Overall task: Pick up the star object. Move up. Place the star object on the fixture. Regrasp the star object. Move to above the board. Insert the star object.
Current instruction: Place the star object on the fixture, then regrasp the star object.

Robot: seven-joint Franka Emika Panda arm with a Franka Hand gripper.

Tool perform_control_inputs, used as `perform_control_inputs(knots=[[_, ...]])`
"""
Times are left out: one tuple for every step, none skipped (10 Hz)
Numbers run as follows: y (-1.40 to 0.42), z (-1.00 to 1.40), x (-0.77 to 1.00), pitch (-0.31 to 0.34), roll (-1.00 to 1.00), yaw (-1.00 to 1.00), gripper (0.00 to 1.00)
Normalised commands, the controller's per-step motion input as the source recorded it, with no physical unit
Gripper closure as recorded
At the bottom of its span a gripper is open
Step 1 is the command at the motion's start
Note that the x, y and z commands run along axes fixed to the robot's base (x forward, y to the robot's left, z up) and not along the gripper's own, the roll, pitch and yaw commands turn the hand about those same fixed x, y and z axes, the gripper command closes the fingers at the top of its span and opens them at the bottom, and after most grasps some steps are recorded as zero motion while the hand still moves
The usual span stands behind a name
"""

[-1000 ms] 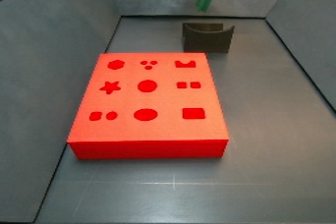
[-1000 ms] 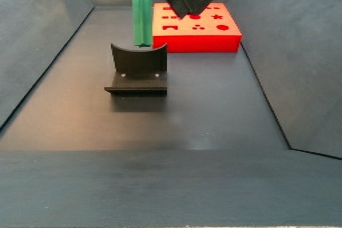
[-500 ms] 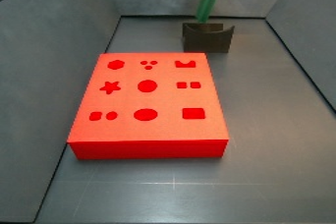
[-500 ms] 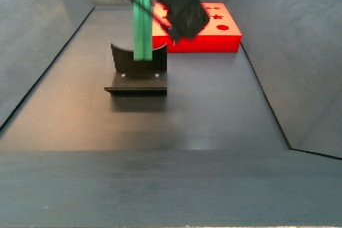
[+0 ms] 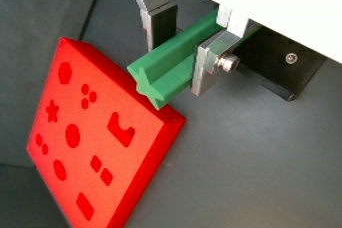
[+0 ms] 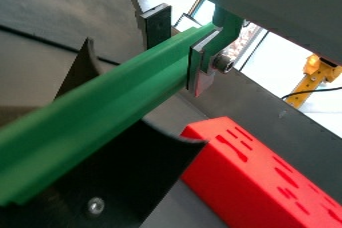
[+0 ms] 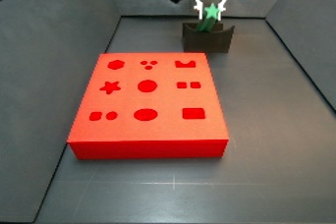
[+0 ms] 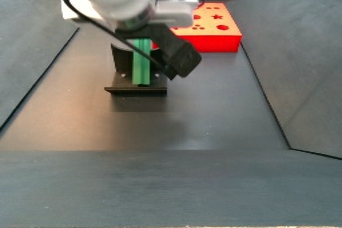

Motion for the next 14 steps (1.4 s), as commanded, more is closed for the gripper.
perform_control_inputs(knots=[[0.03,-0.2,0.06,-0.063,-0.06,0.0,1.0],[0.0,0.0,0.0,0.0,0.0,0.0,0.0],[0.0,1.0,0.0,-0.014,0.04,0.02,0.0],[0.0,1.0,0.0,-0.011,0.04,0.03,0.0],[0.01,1.0,-0.02,0.004,0.05,0.03,0.0],[0.0,1.0,-0.03,0.018,0.05,0.04,0.0],[0.01,1.0,-0.03,0.051,0.05,0.03,0.0],[0.01,0.9,-0.03,0.074,0.05,0.03,0.0],[0.01,0.66,-0.02,0.091,0.05,0.01,0.0],[0.01,0.47,-0.02,0.093,0.05,-0.01,0.0],[0.01,0.28,-0.02,0.091,0.05,-0.02,0.0],[-0.83,0.89,0.16,0.058,1.0,0.02,0.0],[-0.81,0.79,0.16,0.058,1.0,0.02,0.0],[-0.62,0.61,0.07,0.053,1.0,0.02,0.0]])
